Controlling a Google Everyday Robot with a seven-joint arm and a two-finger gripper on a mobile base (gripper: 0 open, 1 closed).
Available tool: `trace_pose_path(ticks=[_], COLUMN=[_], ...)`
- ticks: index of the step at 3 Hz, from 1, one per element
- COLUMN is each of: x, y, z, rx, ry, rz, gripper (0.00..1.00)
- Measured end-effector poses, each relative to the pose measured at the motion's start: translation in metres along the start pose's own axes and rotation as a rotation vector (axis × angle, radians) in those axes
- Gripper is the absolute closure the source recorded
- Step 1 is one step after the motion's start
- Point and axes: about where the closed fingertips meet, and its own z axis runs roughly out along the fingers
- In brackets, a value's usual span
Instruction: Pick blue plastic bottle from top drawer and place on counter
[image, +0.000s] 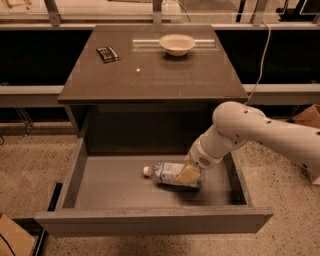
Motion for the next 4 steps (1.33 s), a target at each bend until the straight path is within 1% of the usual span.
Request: trace_pose_path(ticks=[1,2,3,4], x=[-0.006,-0.014,-0.028,-0.047], y=[0.005,0.009,0.009,0.002], z=[-0.011,-0.023,-0.065,-0.134], rx=[0.009,0.015,0.029,0.076], ry=[-0.023,-0.058,-0.147,-0.233], rz=[-0.010,-0.021,-0.046,-0.116], gripper=[0.89,1.00,1.00,1.00])
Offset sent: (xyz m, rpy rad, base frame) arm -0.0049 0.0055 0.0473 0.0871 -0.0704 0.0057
